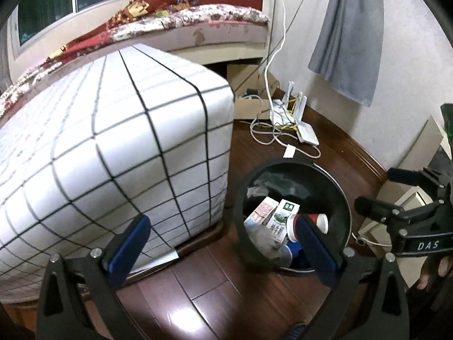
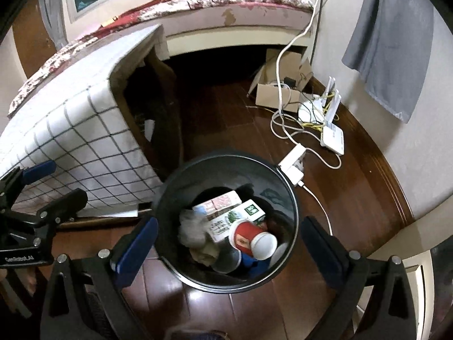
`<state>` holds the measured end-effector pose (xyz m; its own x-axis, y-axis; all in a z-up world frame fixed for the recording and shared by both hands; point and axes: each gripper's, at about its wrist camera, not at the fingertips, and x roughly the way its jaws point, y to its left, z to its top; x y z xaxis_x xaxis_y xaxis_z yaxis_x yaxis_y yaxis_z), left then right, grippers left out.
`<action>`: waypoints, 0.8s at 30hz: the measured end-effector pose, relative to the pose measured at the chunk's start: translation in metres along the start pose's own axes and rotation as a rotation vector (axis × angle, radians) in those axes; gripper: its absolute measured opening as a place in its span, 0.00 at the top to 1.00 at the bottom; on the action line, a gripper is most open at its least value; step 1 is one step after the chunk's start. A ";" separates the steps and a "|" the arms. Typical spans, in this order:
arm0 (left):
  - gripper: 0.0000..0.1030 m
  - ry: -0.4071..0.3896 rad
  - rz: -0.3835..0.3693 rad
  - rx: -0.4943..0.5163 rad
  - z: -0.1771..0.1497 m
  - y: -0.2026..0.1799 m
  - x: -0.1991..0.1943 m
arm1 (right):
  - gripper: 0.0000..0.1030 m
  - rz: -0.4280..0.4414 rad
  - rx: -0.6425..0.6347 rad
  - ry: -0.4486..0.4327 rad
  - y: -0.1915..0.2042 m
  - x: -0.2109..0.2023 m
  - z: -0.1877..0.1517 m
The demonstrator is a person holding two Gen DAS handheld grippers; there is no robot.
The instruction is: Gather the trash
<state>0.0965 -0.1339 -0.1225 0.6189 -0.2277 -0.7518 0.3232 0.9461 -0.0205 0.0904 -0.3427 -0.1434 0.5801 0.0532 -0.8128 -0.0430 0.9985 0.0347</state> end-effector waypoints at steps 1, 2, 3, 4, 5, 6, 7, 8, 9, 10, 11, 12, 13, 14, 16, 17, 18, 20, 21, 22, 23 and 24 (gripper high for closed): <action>0.01 -0.005 -0.001 0.001 0.000 0.001 -0.004 | 0.01 0.003 -0.002 -0.007 0.002 -0.004 0.000; 0.01 -0.014 0.000 0.001 0.001 0.002 -0.010 | 0.01 0.004 -0.004 -0.015 0.006 -0.010 0.001; 0.01 -0.021 0.006 0.000 0.002 0.004 -0.015 | 0.01 0.004 -0.005 -0.020 0.010 -0.014 0.001; 0.01 -0.025 0.007 -0.003 0.002 0.006 -0.020 | 0.01 0.005 -0.006 -0.027 0.013 -0.020 0.001; 0.01 -0.035 0.004 -0.008 0.002 0.007 -0.026 | 0.01 0.006 -0.006 -0.039 0.018 -0.029 0.002; 0.01 -0.045 0.004 -0.016 0.003 0.010 -0.034 | 0.01 0.005 -0.006 -0.048 0.022 -0.036 0.002; 0.01 -0.052 0.005 -0.021 0.003 0.012 -0.040 | 0.01 0.001 -0.007 -0.053 0.026 -0.042 0.003; 0.01 -0.062 0.007 -0.028 0.003 0.014 -0.050 | 0.01 -0.009 -0.008 -0.059 0.030 -0.050 0.004; 0.01 -0.076 0.009 -0.034 0.004 0.016 -0.058 | 0.01 -0.017 -0.004 -0.073 0.036 -0.061 0.005; 0.01 -0.088 0.011 -0.038 0.004 0.018 -0.066 | 0.01 -0.017 -0.002 -0.083 0.039 -0.068 0.005; 0.01 -0.105 0.019 -0.041 0.004 0.021 -0.077 | 0.01 -0.018 0.000 -0.097 0.043 -0.076 0.007; 0.01 -0.112 0.025 -0.043 0.004 0.022 -0.083 | 0.01 -0.029 -0.002 -0.110 0.048 -0.086 0.008; 0.01 -0.122 0.034 -0.043 0.004 0.024 -0.092 | 0.01 -0.037 -0.003 -0.117 0.051 -0.092 0.010; 0.01 -0.125 0.039 -0.046 0.003 0.025 -0.096 | 0.01 -0.040 -0.002 -0.124 0.054 -0.099 0.012; 0.01 -0.124 0.046 -0.056 0.003 0.028 -0.108 | 0.01 -0.046 0.005 -0.136 0.060 -0.111 0.016; 0.01 -0.128 0.052 -0.064 0.004 0.030 -0.115 | 0.01 -0.047 0.008 -0.140 0.062 -0.117 0.017; 0.01 -0.131 0.056 -0.066 0.004 0.031 -0.119 | 0.01 -0.045 0.005 -0.142 0.066 -0.123 0.019; 0.01 -0.144 0.068 -0.066 0.007 0.032 -0.129 | 0.01 -0.052 -0.008 -0.154 0.072 -0.134 0.021; 0.01 -0.154 0.070 -0.069 0.008 0.032 -0.134 | 0.01 -0.054 -0.017 -0.164 0.076 -0.141 0.021; 0.01 -0.171 0.070 -0.076 0.009 0.033 -0.140 | 0.01 -0.054 -0.024 -0.169 0.079 -0.145 0.022; 0.01 -0.185 0.068 -0.081 0.009 0.035 -0.146 | 0.01 -0.062 -0.035 -0.180 0.082 -0.153 0.022; 0.01 -0.199 0.064 -0.086 0.010 0.036 -0.152 | 0.01 -0.067 -0.043 -0.189 0.085 -0.158 0.022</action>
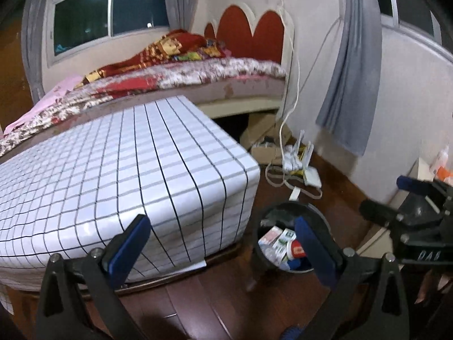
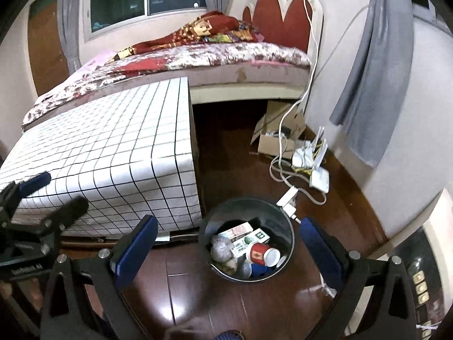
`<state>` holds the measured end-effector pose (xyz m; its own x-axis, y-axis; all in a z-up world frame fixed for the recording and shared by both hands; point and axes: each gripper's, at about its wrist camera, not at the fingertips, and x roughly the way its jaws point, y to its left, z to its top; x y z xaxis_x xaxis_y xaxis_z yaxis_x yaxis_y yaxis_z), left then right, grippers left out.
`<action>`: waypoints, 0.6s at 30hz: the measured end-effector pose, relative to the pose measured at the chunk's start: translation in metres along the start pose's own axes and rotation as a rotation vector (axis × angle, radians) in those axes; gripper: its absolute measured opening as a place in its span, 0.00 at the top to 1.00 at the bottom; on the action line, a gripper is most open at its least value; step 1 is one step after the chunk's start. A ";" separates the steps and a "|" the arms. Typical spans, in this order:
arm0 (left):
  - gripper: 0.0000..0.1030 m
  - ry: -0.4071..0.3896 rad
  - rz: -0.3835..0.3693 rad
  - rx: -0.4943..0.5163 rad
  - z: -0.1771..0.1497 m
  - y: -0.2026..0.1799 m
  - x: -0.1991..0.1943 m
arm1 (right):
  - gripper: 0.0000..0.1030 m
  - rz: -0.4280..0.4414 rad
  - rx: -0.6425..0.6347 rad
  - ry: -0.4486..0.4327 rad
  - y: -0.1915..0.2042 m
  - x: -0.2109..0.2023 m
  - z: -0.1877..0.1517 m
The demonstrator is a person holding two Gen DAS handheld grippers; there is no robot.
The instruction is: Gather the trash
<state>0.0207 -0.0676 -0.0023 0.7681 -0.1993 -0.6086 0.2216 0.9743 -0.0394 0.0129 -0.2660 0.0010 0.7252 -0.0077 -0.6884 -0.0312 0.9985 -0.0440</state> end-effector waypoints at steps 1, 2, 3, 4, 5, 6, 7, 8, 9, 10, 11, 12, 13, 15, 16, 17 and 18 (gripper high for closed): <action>0.01 -0.011 -0.001 -0.005 0.002 0.001 -0.006 | 0.01 0.000 -0.004 -0.006 0.002 -0.004 0.000; 0.01 -0.021 0.002 -0.008 0.003 0.001 -0.012 | 0.01 0.001 -0.005 -0.013 0.003 -0.010 0.001; 0.01 -0.028 0.005 -0.009 0.003 0.001 -0.017 | 0.01 -0.001 -0.006 -0.025 0.005 -0.016 0.002; 0.01 -0.035 0.008 -0.011 0.004 0.001 -0.022 | 0.01 -0.001 -0.007 -0.037 0.006 -0.022 0.003; 0.01 -0.041 0.013 -0.012 0.005 0.002 -0.027 | 0.01 0.001 -0.010 -0.050 0.009 -0.028 0.004; 0.01 -0.046 0.015 -0.018 0.006 0.003 -0.035 | 0.01 0.004 -0.011 -0.062 0.011 -0.035 0.005; 0.01 -0.053 0.014 -0.024 0.007 0.003 -0.041 | 0.01 0.006 -0.010 -0.072 0.013 -0.041 0.006; 0.01 -0.062 0.012 -0.028 0.008 0.004 -0.047 | 0.01 0.011 -0.010 -0.084 0.015 -0.047 0.006; 0.01 -0.074 0.014 -0.030 0.008 0.004 -0.053 | 0.01 0.019 -0.014 -0.099 0.018 -0.054 0.006; 0.01 -0.089 0.020 -0.027 0.009 0.003 -0.059 | 0.01 0.019 -0.016 -0.106 0.019 -0.058 0.006; 0.01 -0.100 0.025 -0.022 0.010 0.002 -0.062 | 0.01 0.020 -0.017 -0.117 0.020 -0.063 0.005; 0.01 -0.109 0.027 -0.020 0.010 0.001 -0.065 | 0.01 0.022 -0.015 -0.125 0.021 -0.067 0.005; 0.01 -0.120 0.027 -0.016 0.010 0.001 -0.068 | 0.01 0.026 -0.010 -0.131 0.020 -0.070 0.005; 0.01 -0.132 0.029 -0.006 0.011 -0.001 -0.070 | 0.01 0.026 -0.001 -0.138 0.019 -0.075 0.005; 0.01 -0.139 0.030 0.001 0.011 -0.003 -0.070 | 0.01 0.024 0.003 -0.141 0.017 -0.077 0.005; 0.01 -0.147 0.028 0.005 0.011 -0.004 -0.072 | 0.01 0.023 0.008 -0.144 0.017 -0.079 0.005; 0.01 -0.152 0.024 0.012 0.010 -0.005 -0.073 | 0.01 0.022 0.011 -0.146 0.015 -0.080 0.005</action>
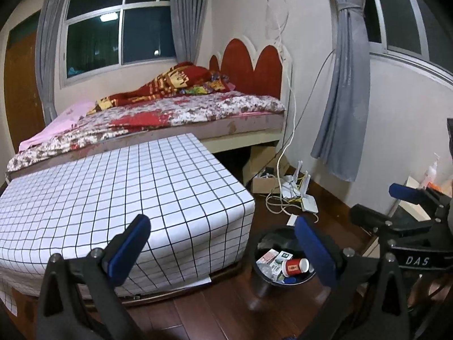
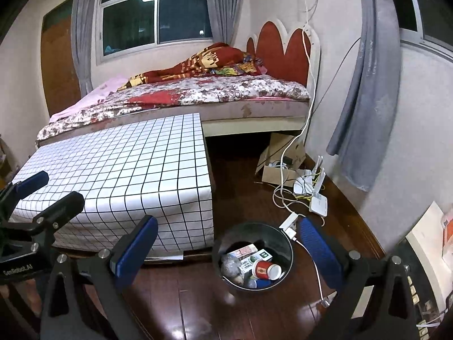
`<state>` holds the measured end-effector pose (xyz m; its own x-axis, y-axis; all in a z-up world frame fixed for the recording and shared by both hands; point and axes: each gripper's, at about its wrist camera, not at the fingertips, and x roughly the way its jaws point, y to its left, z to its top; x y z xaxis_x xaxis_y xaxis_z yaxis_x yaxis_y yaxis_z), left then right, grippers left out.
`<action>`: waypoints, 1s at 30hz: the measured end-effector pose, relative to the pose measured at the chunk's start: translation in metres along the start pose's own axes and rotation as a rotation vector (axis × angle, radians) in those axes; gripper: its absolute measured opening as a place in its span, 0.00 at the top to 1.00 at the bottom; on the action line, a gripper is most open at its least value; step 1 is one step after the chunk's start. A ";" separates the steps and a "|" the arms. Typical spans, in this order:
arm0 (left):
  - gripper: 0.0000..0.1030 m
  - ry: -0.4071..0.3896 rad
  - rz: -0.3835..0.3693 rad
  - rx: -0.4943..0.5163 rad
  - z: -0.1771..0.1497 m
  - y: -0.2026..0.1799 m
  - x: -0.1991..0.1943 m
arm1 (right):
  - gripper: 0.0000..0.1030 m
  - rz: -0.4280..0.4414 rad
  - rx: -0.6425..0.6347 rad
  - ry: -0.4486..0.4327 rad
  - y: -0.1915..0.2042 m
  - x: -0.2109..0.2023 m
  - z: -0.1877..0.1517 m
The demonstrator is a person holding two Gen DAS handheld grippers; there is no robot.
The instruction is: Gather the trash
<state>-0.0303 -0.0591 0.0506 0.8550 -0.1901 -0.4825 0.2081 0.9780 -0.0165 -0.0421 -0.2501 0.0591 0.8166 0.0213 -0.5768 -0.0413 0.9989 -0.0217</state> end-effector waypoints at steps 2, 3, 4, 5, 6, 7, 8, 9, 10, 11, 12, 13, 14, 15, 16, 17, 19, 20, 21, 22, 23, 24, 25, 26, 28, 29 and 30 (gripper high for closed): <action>0.01 -0.002 0.001 0.014 -0.001 -0.004 0.001 | 0.01 -0.005 0.009 -0.003 -0.003 -0.002 0.000; 0.01 -0.004 0.001 0.021 -0.001 -0.005 0.001 | 0.01 -0.006 0.013 -0.004 -0.004 -0.002 0.000; 0.01 -0.006 0.002 0.024 -0.002 -0.005 0.002 | 0.01 -0.007 0.016 -0.004 -0.006 -0.003 0.000; 0.01 -0.005 -0.001 0.027 -0.002 -0.006 0.002 | 0.01 -0.009 0.018 -0.003 -0.006 -0.003 0.000; 0.01 -0.005 -0.004 0.026 -0.003 -0.005 0.002 | 0.01 -0.011 0.020 -0.002 -0.006 -0.002 0.000; 0.01 -0.004 -0.003 0.023 -0.003 -0.005 0.002 | 0.01 -0.011 0.019 -0.001 -0.007 -0.002 -0.001; 0.01 -0.003 -0.002 0.019 -0.003 -0.004 0.003 | 0.01 -0.013 0.019 0.000 -0.006 -0.002 -0.001; 0.01 -0.003 -0.001 0.017 -0.003 -0.003 0.003 | 0.01 -0.014 0.019 0.001 -0.006 -0.002 -0.001; 0.01 -0.004 0.001 0.015 -0.004 -0.002 0.002 | 0.01 -0.014 0.019 0.002 -0.007 -0.002 -0.001; 0.01 -0.004 0.005 0.014 -0.004 -0.002 0.002 | 0.01 -0.012 0.019 0.002 -0.007 -0.002 -0.001; 0.01 -0.006 0.010 0.012 -0.004 -0.002 0.001 | 0.01 -0.012 0.018 0.003 -0.007 -0.002 -0.002; 0.01 -0.008 0.012 0.012 -0.004 -0.002 0.000 | 0.01 -0.012 0.018 0.002 -0.007 -0.002 -0.002; 0.01 -0.008 0.014 0.011 -0.004 -0.002 -0.001 | 0.01 -0.012 0.019 0.002 -0.007 -0.002 -0.002; 0.01 -0.008 0.015 0.010 -0.004 -0.002 -0.001 | 0.01 -0.011 0.020 0.003 -0.007 -0.002 -0.002; 0.01 -0.008 0.014 0.008 -0.004 -0.001 -0.002 | 0.01 -0.011 0.019 0.005 -0.006 -0.001 -0.002; 0.01 -0.009 0.014 0.008 -0.004 -0.002 -0.002 | 0.01 -0.011 0.019 0.006 -0.006 -0.002 -0.002; 0.01 -0.009 0.016 0.013 -0.004 -0.002 -0.001 | 0.01 -0.008 0.018 0.008 -0.006 -0.001 -0.003; 0.01 -0.008 0.015 0.017 -0.004 -0.002 -0.001 | 0.01 -0.006 0.018 0.008 -0.006 -0.001 -0.003; 0.01 -0.007 0.015 0.017 -0.004 -0.003 -0.001 | 0.01 -0.005 0.017 0.008 -0.005 -0.001 -0.003; 0.01 -0.007 0.013 0.016 -0.003 -0.004 0.000 | 0.01 -0.004 0.017 0.008 -0.005 0.000 -0.003; 0.01 -0.009 0.006 0.012 -0.003 -0.004 -0.001 | 0.01 -0.003 0.017 0.007 -0.005 -0.001 -0.003; 0.01 -0.011 0.000 0.008 -0.003 -0.004 -0.001 | 0.01 -0.003 0.017 0.007 -0.006 -0.001 -0.003; 0.01 -0.012 -0.004 0.005 -0.002 -0.004 -0.002 | 0.01 -0.004 0.017 0.008 -0.006 0.000 -0.003; 0.01 -0.012 -0.006 0.003 -0.002 -0.004 -0.001 | 0.01 -0.004 0.017 0.009 -0.006 0.000 -0.003; 0.01 -0.012 -0.003 0.004 -0.002 -0.004 -0.001 | 0.01 -0.003 0.018 0.009 -0.006 0.000 -0.002; 0.01 -0.013 -0.002 0.004 -0.002 -0.004 -0.001 | 0.01 -0.003 0.018 0.011 -0.006 0.000 -0.002; 0.01 -0.012 -0.003 0.003 -0.001 -0.003 -0.001 | 0.01 0.002 0.020 0.013 -0.007 0.000 -0.002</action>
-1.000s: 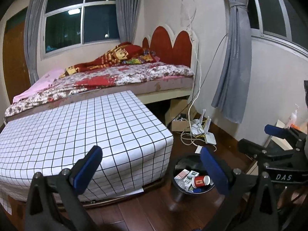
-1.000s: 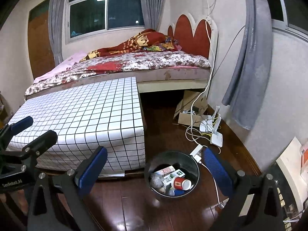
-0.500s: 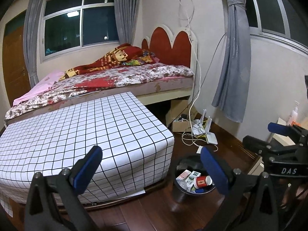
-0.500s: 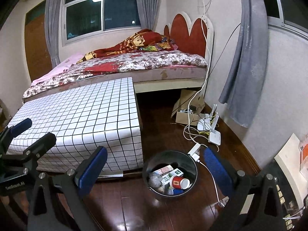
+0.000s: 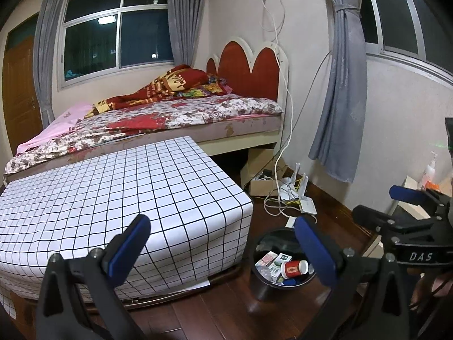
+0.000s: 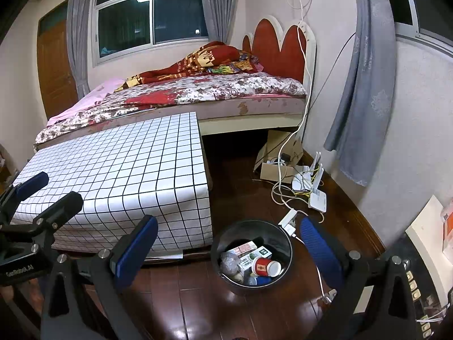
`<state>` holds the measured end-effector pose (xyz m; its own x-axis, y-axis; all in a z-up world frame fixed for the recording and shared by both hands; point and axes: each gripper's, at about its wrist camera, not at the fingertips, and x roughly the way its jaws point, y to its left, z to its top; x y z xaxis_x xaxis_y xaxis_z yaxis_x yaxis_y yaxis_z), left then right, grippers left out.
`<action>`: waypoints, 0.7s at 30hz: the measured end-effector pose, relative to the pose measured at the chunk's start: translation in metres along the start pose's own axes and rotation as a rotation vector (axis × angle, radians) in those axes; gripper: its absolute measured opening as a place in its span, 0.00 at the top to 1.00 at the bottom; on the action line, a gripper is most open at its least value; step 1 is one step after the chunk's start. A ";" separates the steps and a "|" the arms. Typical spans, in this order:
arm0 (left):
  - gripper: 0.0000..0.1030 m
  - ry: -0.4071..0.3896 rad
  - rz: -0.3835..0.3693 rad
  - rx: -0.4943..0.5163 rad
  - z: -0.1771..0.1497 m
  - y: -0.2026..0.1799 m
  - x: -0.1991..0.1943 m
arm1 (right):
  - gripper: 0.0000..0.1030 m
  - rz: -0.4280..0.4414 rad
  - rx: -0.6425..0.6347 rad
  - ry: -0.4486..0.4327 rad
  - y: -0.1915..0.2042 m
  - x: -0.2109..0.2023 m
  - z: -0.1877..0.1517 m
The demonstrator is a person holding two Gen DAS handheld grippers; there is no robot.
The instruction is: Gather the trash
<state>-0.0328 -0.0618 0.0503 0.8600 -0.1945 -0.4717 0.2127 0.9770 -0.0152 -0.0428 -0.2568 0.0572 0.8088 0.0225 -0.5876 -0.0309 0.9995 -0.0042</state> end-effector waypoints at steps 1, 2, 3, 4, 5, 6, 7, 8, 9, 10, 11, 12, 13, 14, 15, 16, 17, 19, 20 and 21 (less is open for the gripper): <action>0.01 0.000 0.001 0.000 0.000 0.000 0.000 | 0.01 0.002 0.002 0.001 0.000 -0.001 0.000; 0.01 -0.001 0.001 0.002 0.000 0.000 0.000 | 0.01 0.003 0.004 0.002 0.000 -0.001 -0.001; 0.01 -0.001 0.003 0.005 0.000 0.000 0.000 | 0.01 0.001 0.003 0.002 0.000 -0.001 -0.001; 0.01 -0.001 0.005 0.006 0.000 -0.001 0.001 | 0.01 0.003 0.002 0.002 -0.001 -0.001 -0.001; 0.01 0.000 0.003 0.006 0.000 -0.001 0.001 | 0.01 0.003 0.003 0.002 -0.001 -0.001 -0.001; 0.01 -0.001 0.004 0.006 0.000 -0.001 0.001 | 0.01 0.003 0.003 0.001 -0.001 -0.001 -0.001; 0.01 -0.001 0.005 0.006 0.000 -0.001 0.001 | 0.01 0.004 0.003 0.002 -0.001 -0.001 -0.001; 0.01 -0.001 0.004 0.006 0.000 -0.001 0.001 | 0.01 0.004 0.002 0.001 -0.001 -0.001 -0.001; 0.01 -0.002 0.004 0.006 0.000 -0.001 0.001 | 0.01 0.002 0.002 0.001 -0.001 -0.001 -0.001; 0.01 -0.002 0.005 0.006 0.000 -0.001 0.001 | 0.01 0.004 0.003 0.001 -0.001 -0.001 -0.001; 0.01 -0.001 0.005 0.008 0.001 -0.002 0.001 | 0.01 0.007 0.004 0.002 -0.001 0.000 -0.001; 0.01 0.000 0.005 0.006 0.000 -0.001 0.001 | 0.01 0.007 0.004 0.002 -0.002 0.000 -0.001; 0.01 0.000 0.004 0.005 0.001 -0.001 0.000 | 0.01 0.007 0.004 0.003 -0.002 0.000 -0.001; 0.01 -0.001 0.005 0.005 0.000 -0.002 0.001 | 0.01 0.004 0.003 0.002 -0.002 0.000 -0.001; 0.01 -0.001 0.006 0.006 0.000 -0.001 0.001 | 0.01 0.004 0.003 0.000 -0.002 0.000 -0.001; 0.01 0.000 0.007 0.007 0.001 -0.002 0.001 | 0.01 0.005 0.003 0.001 -0.002 0.000 -0.001; 0.01 -0.001 0.007 0.005 0.000 -0.001 0.001 | 0.01 0.005 0.003 0.003 -0.002 0.000 -0.001; 0.01 -0.001 0.005 0.006 0.000 -0.001 0.001 | 0.01 0.003 0.002 0.003 -0.005 0.000 -0.002; 0.01 0.000 0.006 0.006 0.000 -0.001 0.001 | 0.01 0.004 0.002 0.004 -0.006 0.001 -0.002; 0.01 0.000 0.006 0.004 0.001 -0.001 0.001 | 0.01 0.004 0.001 0.006 -0.007 0.001 -0.002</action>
<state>-0.0319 -0.0626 0.0504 0.8611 -0.1888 -0.4721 0.2095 0.9778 -0.0089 -0.0429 -0.2637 0.0551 0.8054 0.0267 -0.5922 -0.0336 0.9994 -0.0005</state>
